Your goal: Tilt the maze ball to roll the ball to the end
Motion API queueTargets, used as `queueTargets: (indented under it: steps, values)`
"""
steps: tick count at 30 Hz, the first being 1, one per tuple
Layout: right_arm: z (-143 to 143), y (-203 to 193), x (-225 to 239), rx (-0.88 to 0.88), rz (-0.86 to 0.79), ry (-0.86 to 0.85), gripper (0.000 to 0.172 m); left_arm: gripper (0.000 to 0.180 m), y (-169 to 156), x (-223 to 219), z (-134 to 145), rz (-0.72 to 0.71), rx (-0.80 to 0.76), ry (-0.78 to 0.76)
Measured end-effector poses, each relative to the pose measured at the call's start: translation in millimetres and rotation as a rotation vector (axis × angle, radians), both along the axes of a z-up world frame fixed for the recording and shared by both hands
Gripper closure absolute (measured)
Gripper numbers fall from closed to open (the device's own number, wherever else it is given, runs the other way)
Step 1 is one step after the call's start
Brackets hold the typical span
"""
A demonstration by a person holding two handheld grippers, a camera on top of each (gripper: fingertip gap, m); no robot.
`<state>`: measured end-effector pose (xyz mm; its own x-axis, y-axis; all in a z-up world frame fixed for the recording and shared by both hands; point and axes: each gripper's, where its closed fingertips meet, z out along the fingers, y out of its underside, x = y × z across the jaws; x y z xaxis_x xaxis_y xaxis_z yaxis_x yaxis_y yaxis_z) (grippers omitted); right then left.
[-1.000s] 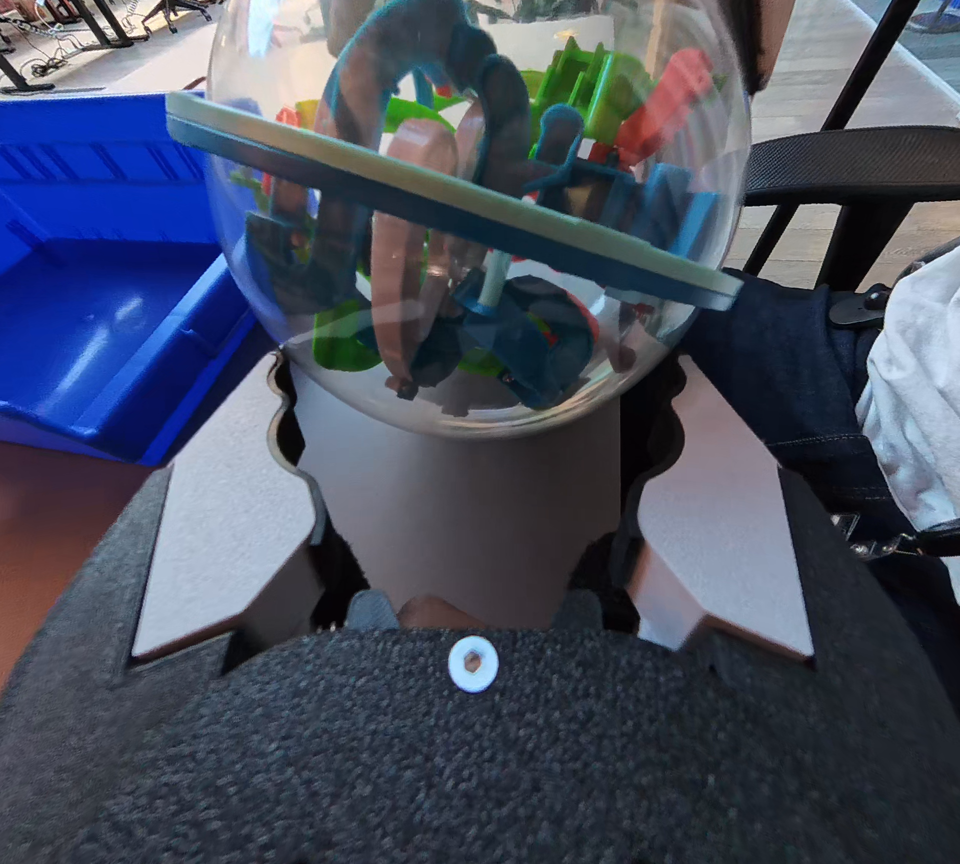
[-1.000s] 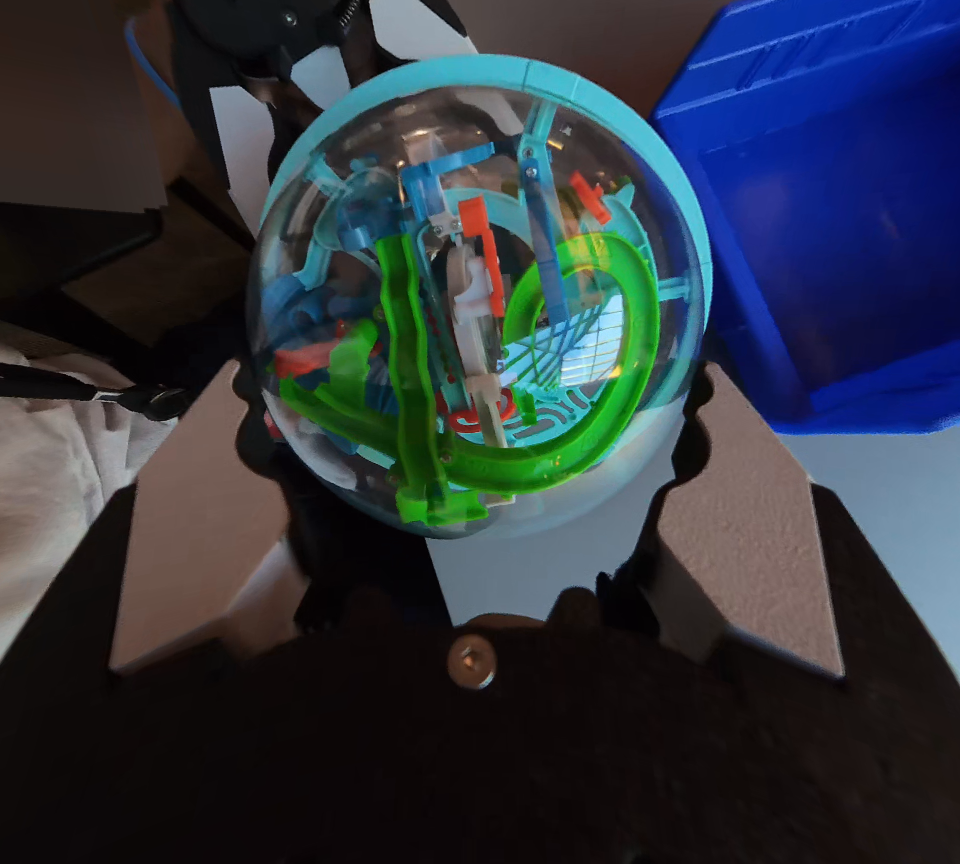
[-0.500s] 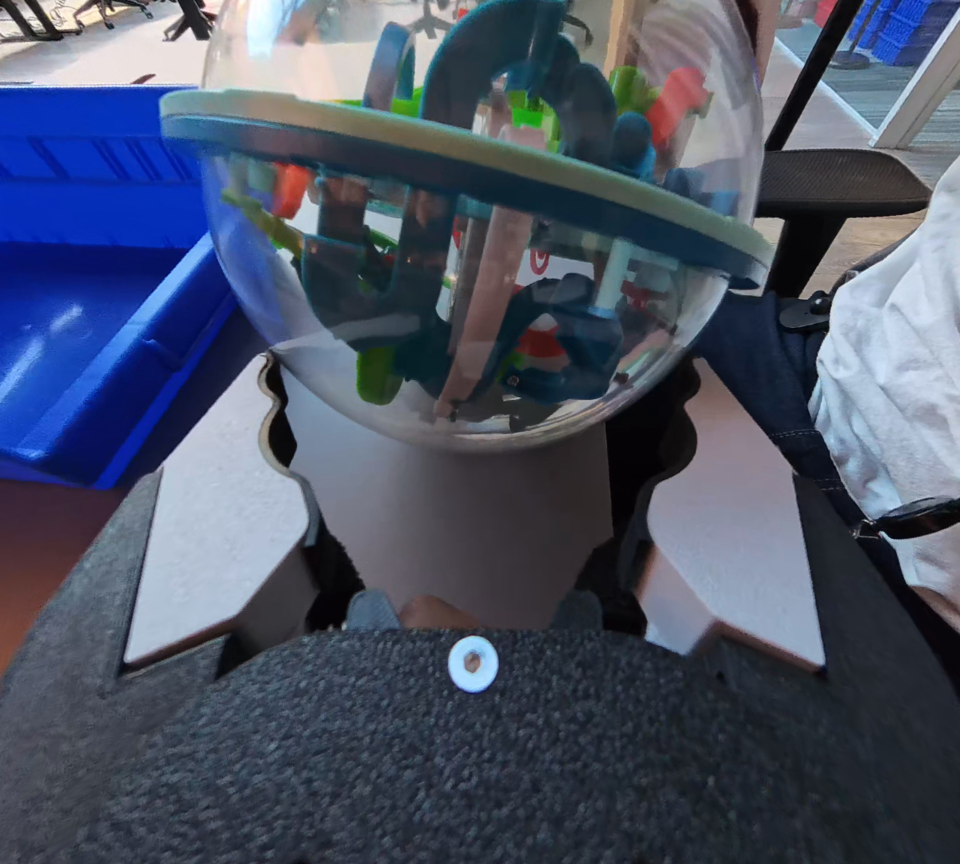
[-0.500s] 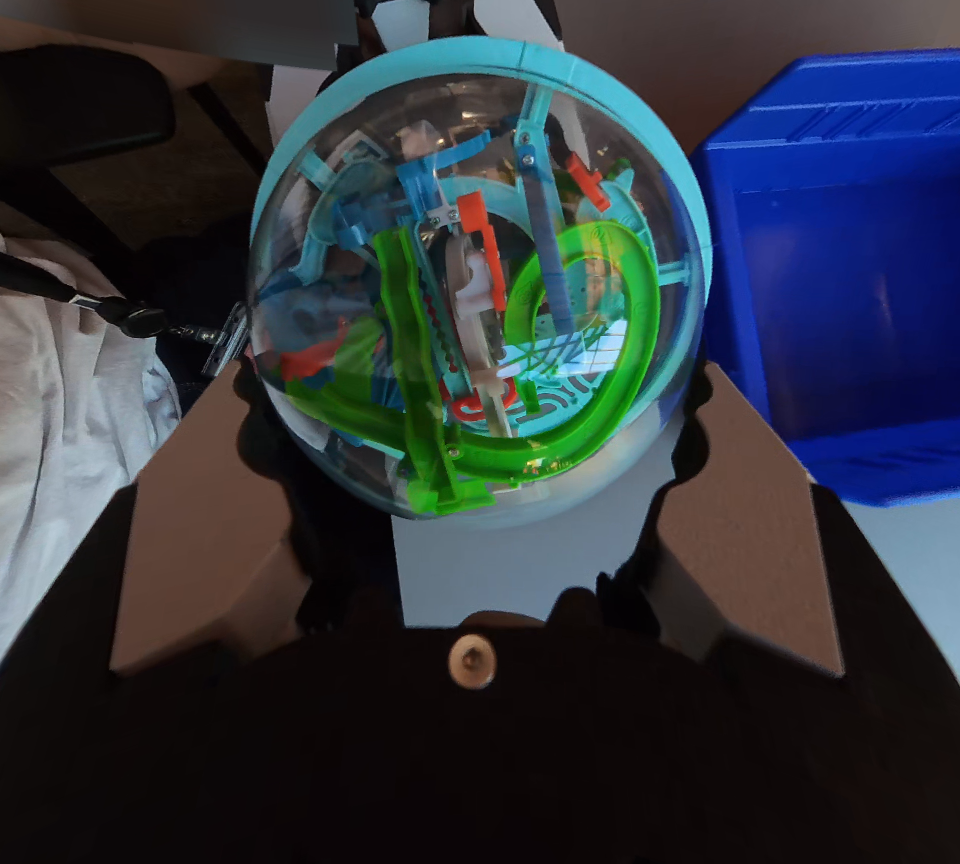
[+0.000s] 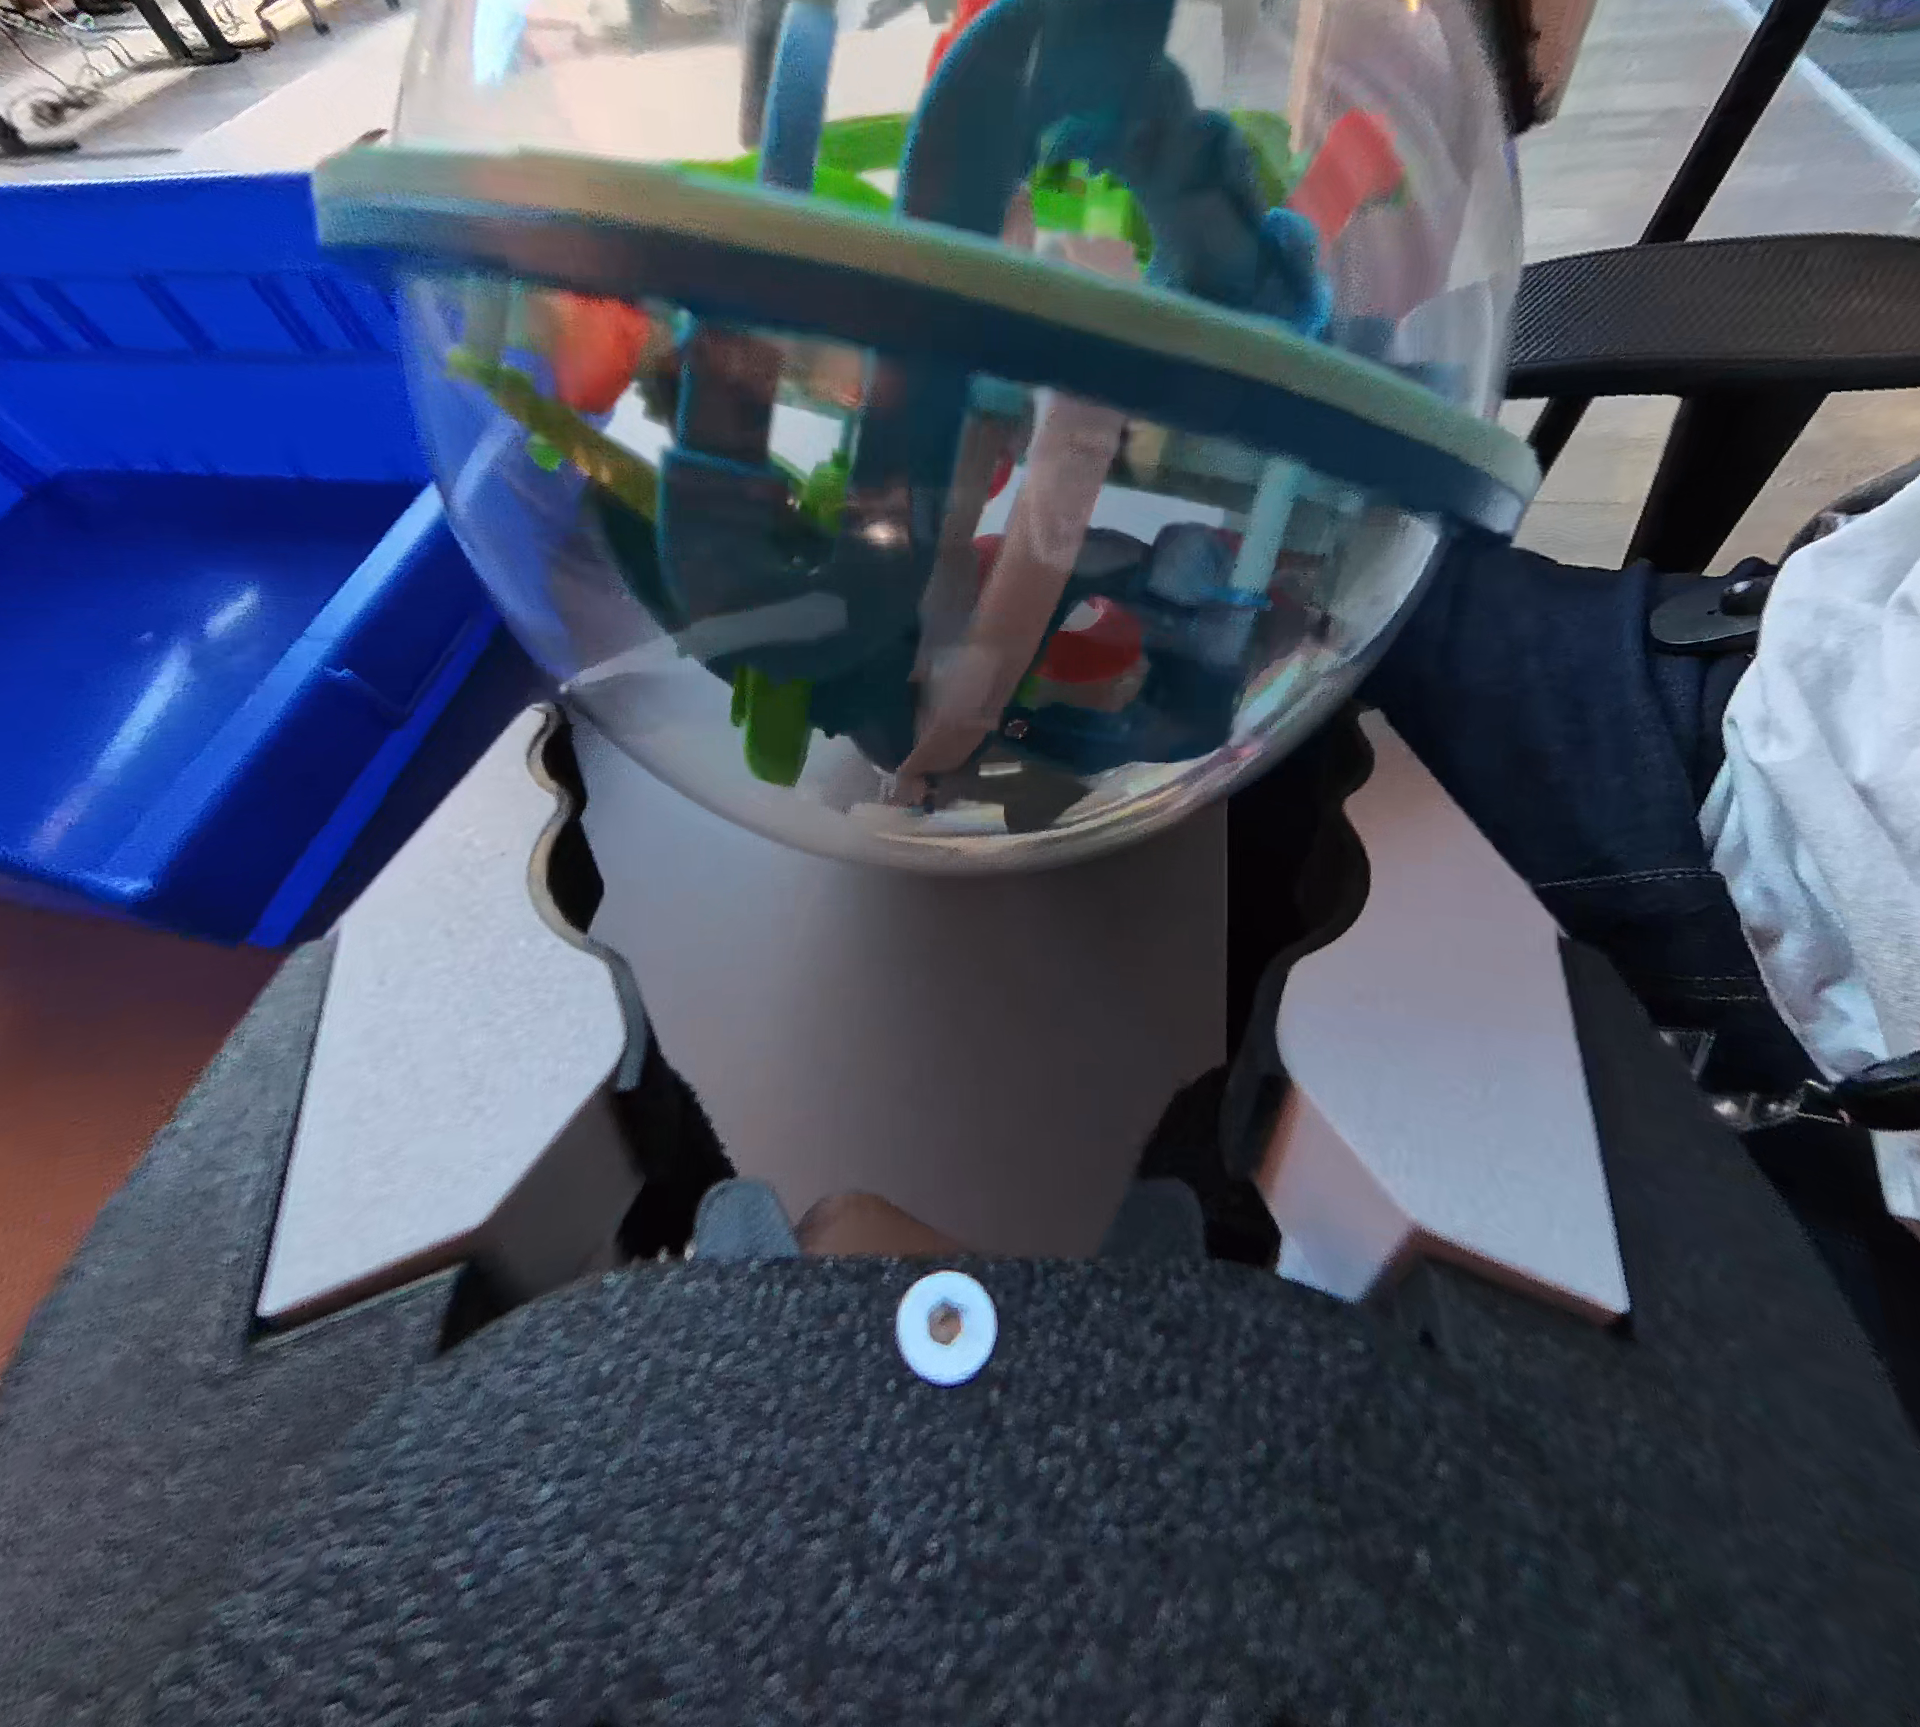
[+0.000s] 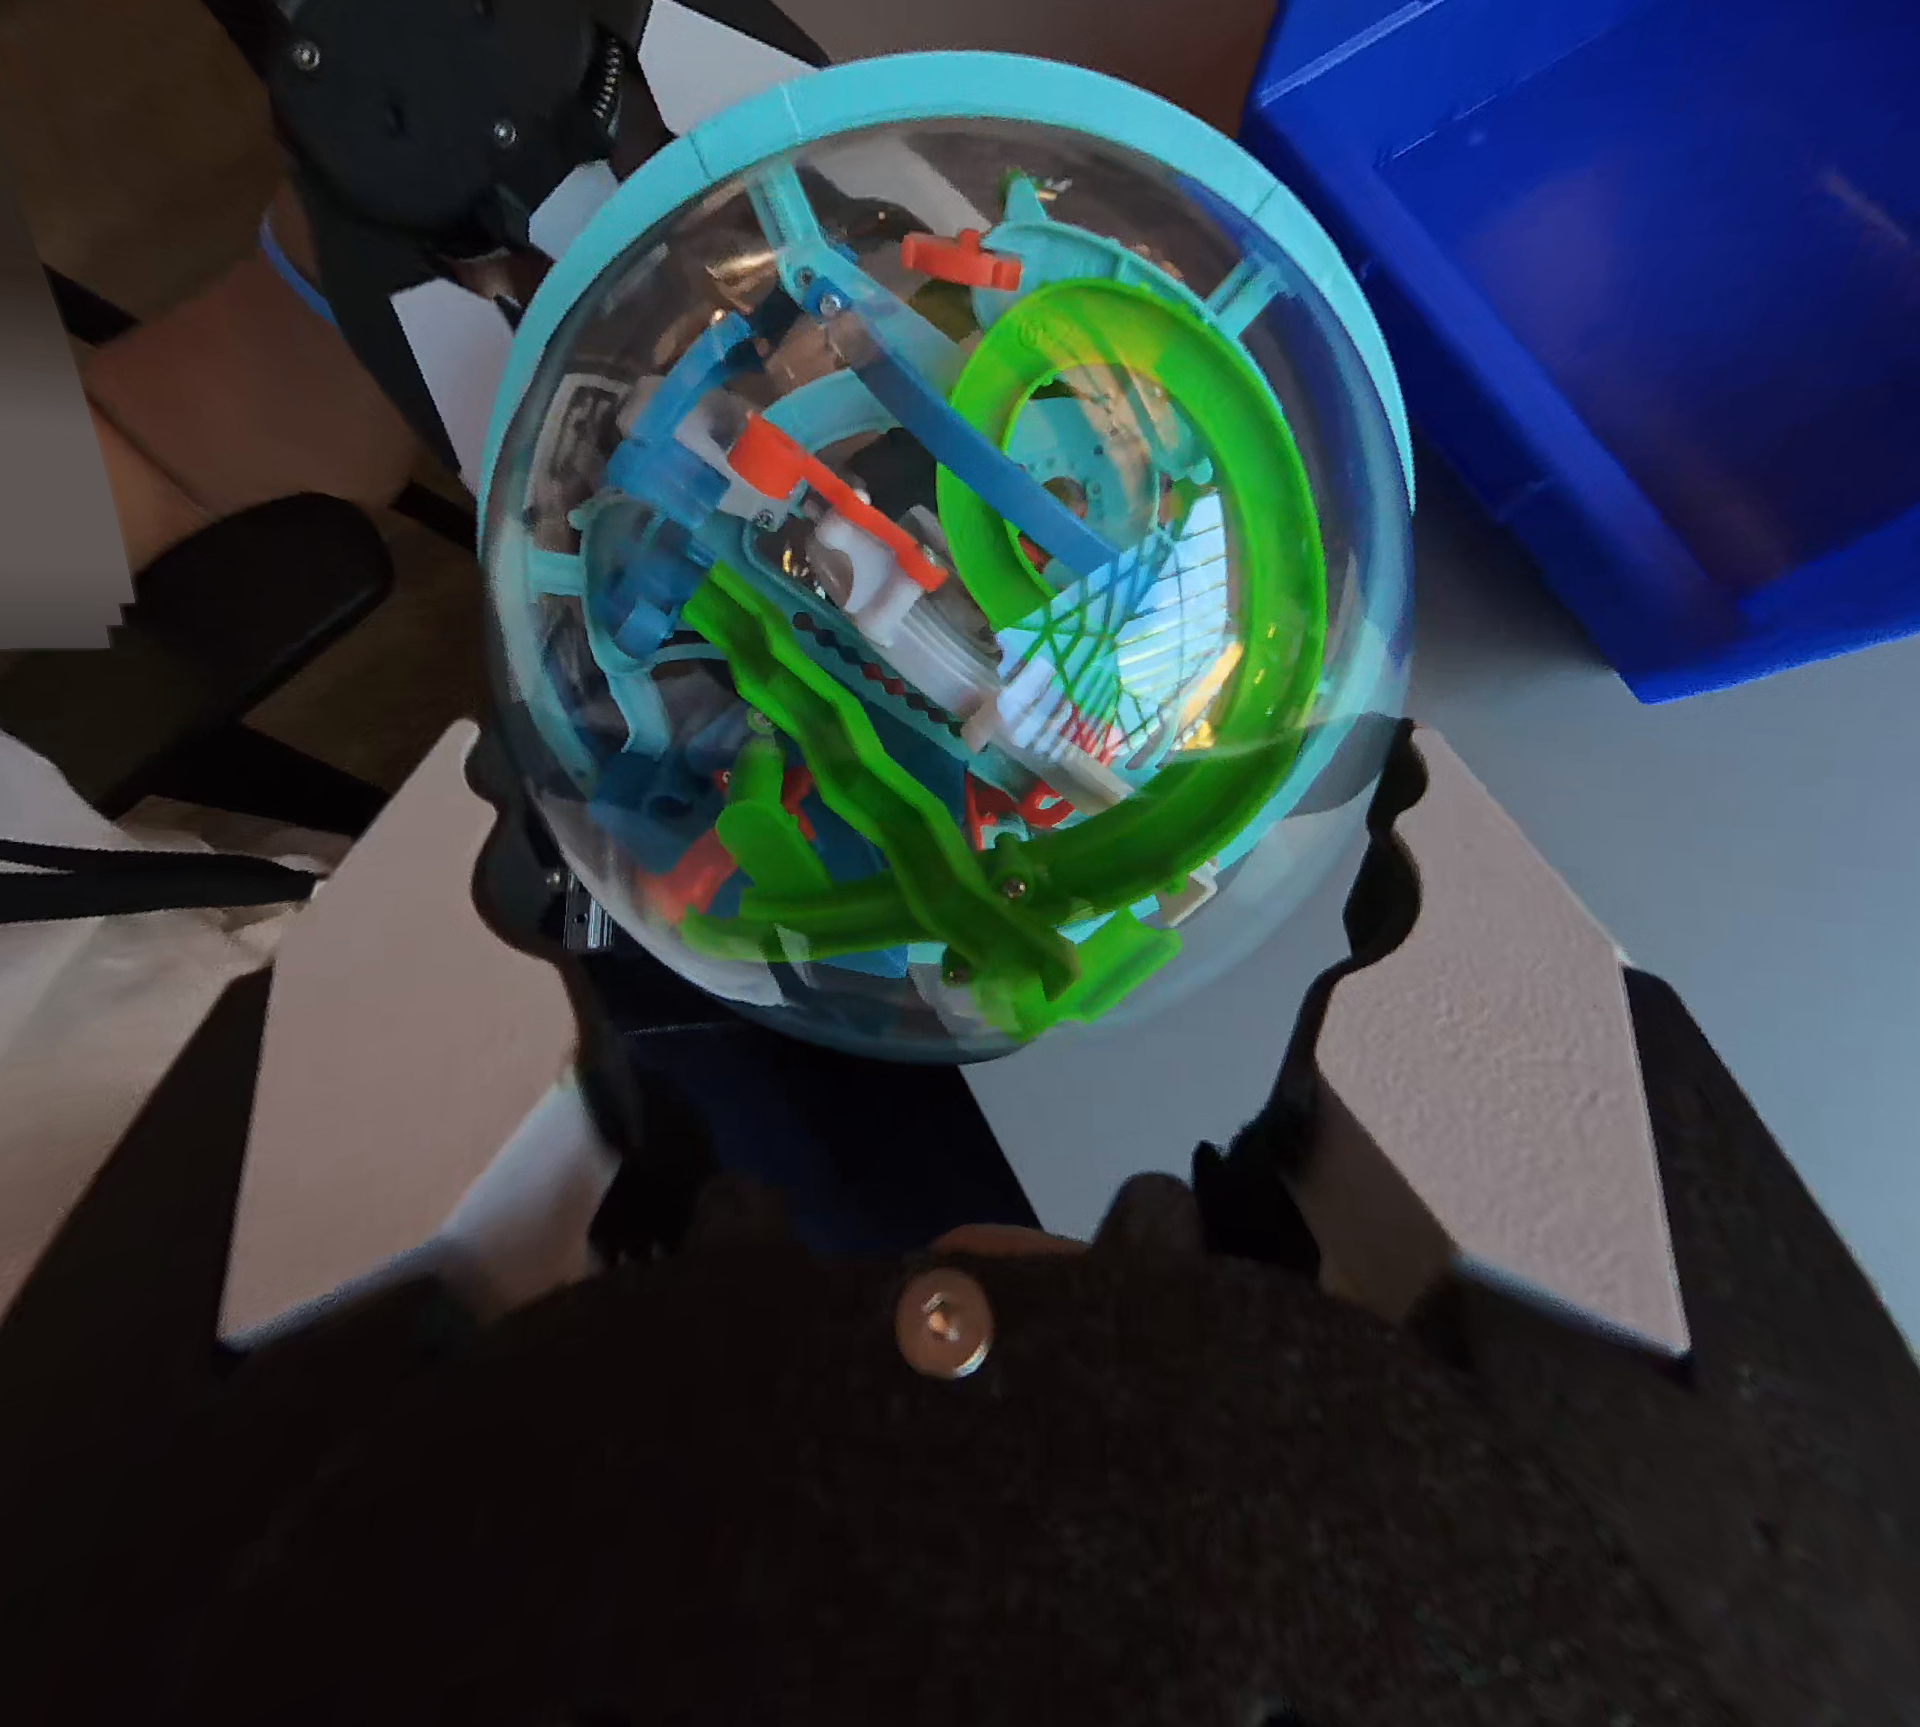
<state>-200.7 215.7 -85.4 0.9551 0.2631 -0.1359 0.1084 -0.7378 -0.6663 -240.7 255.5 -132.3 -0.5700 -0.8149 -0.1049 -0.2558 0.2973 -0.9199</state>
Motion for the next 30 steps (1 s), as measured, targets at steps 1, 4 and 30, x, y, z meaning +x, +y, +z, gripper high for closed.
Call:
queueTargets:
  steps: [1,4,30]
  values:
    - [-1,0,0,-0.01,0.023,-0.009,0.018,0.042,4,0,-1,-0.001,-0.016,0.009]
    - [-7,0,3,-0.039,0.092,-0.065,0.018,0.039,10,0,-7,-0.029,-0.08,0.067]
    - [-13,15,12,0.17,0.136,0.276,0.018,0.037,11,10,-18,0.002,-0.046,0.124]
